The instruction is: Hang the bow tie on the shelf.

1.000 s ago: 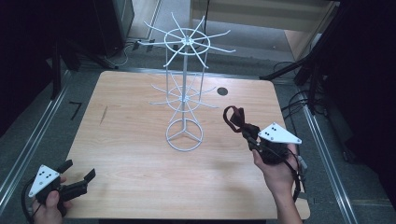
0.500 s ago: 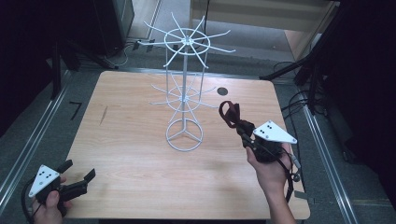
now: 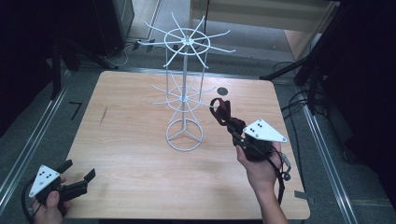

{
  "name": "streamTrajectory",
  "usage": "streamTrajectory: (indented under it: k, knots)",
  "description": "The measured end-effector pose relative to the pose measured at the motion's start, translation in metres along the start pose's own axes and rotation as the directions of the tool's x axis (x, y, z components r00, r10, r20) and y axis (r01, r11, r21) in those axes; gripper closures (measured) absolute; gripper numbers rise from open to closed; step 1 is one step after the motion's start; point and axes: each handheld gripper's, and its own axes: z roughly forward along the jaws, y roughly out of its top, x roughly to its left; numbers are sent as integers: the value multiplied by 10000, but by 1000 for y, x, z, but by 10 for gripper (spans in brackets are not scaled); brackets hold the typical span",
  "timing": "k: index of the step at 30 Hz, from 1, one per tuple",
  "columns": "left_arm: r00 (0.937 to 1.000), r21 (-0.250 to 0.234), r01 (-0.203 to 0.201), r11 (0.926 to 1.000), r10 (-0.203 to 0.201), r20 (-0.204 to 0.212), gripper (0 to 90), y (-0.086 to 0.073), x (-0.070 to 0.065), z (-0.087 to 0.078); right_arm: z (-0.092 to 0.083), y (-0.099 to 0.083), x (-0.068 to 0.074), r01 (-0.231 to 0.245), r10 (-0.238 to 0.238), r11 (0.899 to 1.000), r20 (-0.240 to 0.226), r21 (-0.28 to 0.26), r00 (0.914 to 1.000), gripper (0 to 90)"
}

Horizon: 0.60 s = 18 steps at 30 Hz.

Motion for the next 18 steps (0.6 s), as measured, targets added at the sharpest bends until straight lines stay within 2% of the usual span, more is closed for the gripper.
streamTrajectory:
  k: [8, 18]
  knots:
    - [10000, 5, -9, 10000, 9, -2, 88, 0, 0, 0, 9, 3, 13, 88, -87, 10000, -81, 28, 9999, 771]
    - [10000, 8, -1, 10000, 1, 12, 89, 0, 0, 0, 30, 3, 29, 42, -36, 9998, -289, 210, 9996, 771]
